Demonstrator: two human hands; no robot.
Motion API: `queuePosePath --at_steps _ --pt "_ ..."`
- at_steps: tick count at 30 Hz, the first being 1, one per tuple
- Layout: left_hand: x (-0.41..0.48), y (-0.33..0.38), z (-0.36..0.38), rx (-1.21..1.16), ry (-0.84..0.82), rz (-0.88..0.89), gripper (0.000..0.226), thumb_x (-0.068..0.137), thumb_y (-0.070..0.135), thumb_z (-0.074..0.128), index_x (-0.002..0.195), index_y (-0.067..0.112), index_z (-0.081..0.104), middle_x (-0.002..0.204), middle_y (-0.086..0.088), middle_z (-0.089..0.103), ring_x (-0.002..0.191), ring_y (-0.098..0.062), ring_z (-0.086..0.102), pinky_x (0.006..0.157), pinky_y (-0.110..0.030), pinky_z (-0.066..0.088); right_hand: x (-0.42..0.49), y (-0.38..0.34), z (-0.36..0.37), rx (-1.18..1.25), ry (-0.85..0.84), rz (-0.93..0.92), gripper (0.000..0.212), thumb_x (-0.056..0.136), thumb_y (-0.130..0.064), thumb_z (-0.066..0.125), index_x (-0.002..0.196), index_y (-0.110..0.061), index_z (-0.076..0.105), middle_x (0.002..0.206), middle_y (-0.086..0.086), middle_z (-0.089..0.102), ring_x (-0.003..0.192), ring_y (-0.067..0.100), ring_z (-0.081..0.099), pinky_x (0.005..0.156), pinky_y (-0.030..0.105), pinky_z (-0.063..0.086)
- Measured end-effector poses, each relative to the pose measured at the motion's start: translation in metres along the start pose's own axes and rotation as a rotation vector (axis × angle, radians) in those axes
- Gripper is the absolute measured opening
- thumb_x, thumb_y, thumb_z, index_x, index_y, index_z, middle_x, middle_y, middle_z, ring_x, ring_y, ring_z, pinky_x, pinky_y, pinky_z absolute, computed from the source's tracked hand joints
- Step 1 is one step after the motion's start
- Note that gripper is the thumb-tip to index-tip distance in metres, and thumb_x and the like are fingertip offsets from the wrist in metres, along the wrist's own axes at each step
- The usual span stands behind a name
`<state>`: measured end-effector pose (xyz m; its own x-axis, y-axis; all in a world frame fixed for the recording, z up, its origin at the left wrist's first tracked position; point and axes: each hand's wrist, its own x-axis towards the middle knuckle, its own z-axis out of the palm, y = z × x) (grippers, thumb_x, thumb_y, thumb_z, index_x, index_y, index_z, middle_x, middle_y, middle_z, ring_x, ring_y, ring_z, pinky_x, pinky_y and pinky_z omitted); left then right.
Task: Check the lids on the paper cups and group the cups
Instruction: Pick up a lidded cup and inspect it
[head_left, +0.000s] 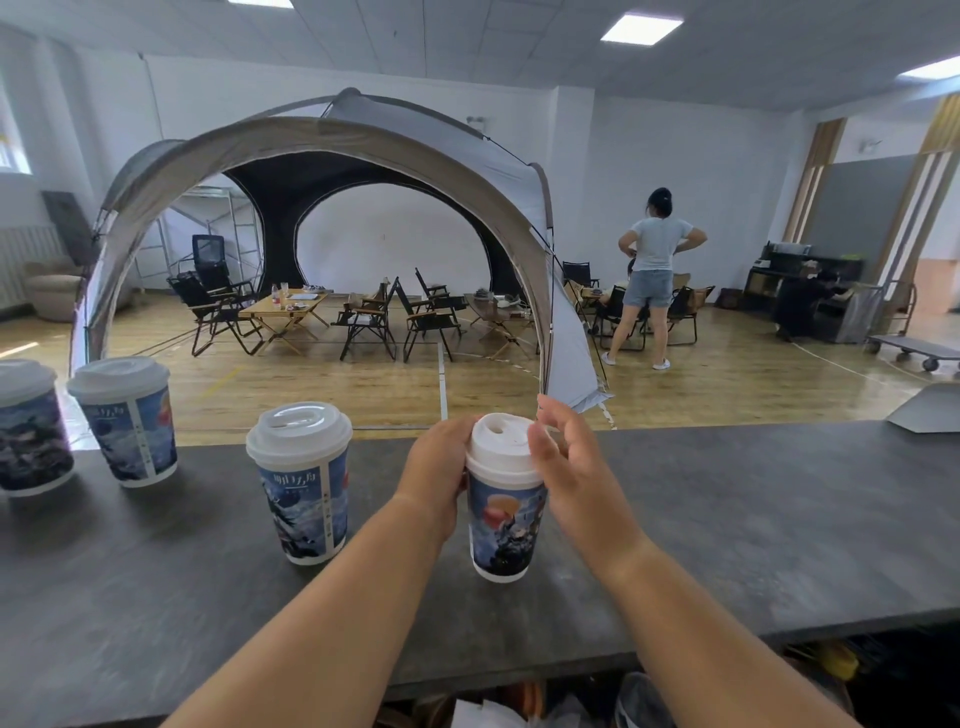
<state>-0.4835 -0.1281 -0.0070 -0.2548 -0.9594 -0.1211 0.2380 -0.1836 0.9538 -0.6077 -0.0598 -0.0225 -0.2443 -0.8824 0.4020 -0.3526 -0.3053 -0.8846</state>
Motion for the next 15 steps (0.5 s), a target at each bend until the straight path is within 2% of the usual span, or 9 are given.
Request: queuePosePath --at_steps 2,4,5,7,10,11,13,15 --pt "-0.004 -0.001 0.001 0.001 0.029 0.002 0.023 0.081 0.022 0.056 0.078 0.012 0.077 0.090 -0.010 0.074 0.085 -0.027 0.066 0.081 -0.037 0.050 -0.008 0.005 0.003 -0.083 -0.067 -0.058 0.064 0.080 -0.068 0.058 0.132 -0.034 0.045 0.132 -0.012 0.047 0.121 0.006 0.051 0.098 0.027 0.048" --pt "-0.008 -0.003 0.003 -0.041 0.040 -0.013 0.023 0.084 0.021 0.054 0.084 0.011 0.074 0.089 -0.011 0.071 0.081 -0.024 0.063 0.074 -0.035 0.048 -0.010 0.009 0.002 -0.112 -0.089 -0.081 0.067 0.073 -0.072 0.066 0.126 -0.035 0.050 0.129 -0.014 0.049 0.118 0.016 0.057 0.095 0.043 0.052" --pt "-0.010 -0.004 0.003 -0.064 0.038 -0.017 0.023 0.087 0.023 0.053 0.089 0.010 0.072 0.089 -0.010 0.070 0.080 -0.023 0.063 0.073 -0.034 0.048 -0.008 0.008 -0.001 -0.086 -0.101 -0.072 0.069 0.068 -0.074 0.068 0.124 -0.036 0.052 0.129 -0.012 0.051 0.114 0.019 0.061 0.093 0.045 0.054" --pt "-0.015 -0.002 0.002 -0.092 -0.004 0.010 0.031 0.095 0.034 0.050 0.100 0.010 0.069 0.089 -0.008 0.071 0.083 -0.022 0.064 0.072 -0.032 0.048 -0.003 -0.007 -0.013 -0.018 -0.144 -0.060 0.067 0.064 -0.071 0.073 0.120 -0.037 0.055 0.127 -0.002 0.058 0.097 0.023 0.071 0.087 0.043 0.058" --pt "-0.024 0.012 0.000 -0.047 -0.180 0.148 0.052 0.094 0.054 0.040 0.115 0.011 0.063 0.105 -0.012 0.071 0.096 -0.025 0.065 0.083 -0.037 0.050 0.018 -0.049 -0.043 0.087 -0.150 -0.102 0.054 0.075 -0.041 0.070 0.123 -0.021 0.056 0.114 0.008 0.064 0.081 0.012 0.073 0.076 0.025 0.058" --pt "-0.028 0.019 0.000 -0.037 -0.248 0.192 0.057 0.090 0.057 0.040 0.118 0.013 0.062 0.112 -0.013 0.069 0.101 -0.025 0.064 0.089 -0.038 0.050 0.028 -0.065 -0.054 0.137 -0.149 -0.116 0.053 0.077 -0.038 0.068 0.123 -0.017 0.057 0.110 0.006 0.065 0.080 0.009 0.071 0.079 0.025 0.058" --pt "-0.038 0.030 0.001 -0.037 -0.383 0.223 0.060 0.083 0.059 0.046 0.123 0.018 0.059 0.120 -0.012 0.066 0.106 -0.025 0.062 0.093 -0.039 0.049 0.046 -0.094 -0.075 0.294 -0.213 -0.123 0.056 0.076 -0.043 0.073 0.122 -0.014 0.059 0.104 0.005 0.064 0.079 0.014 0.068 0.088 0.036 0.057" --pt "-0.047 0.034 0.004 -0.077 -0.508 0.189 0.062 0.078 0.060 0.057 0.126 0.020 0.058 0.127 -0.016 0.062 0.112 -0.029 0.060 0.099 -0.046 0.045 0.058 -0.113 -0.089 0.544 -0.310 -0.070 0.045 0.079 -0.040 0.072 0.114 -0.013 0.065 0.096 0.007 0.063 0.067 0.013 0.065 0.075 0.036 0.058"
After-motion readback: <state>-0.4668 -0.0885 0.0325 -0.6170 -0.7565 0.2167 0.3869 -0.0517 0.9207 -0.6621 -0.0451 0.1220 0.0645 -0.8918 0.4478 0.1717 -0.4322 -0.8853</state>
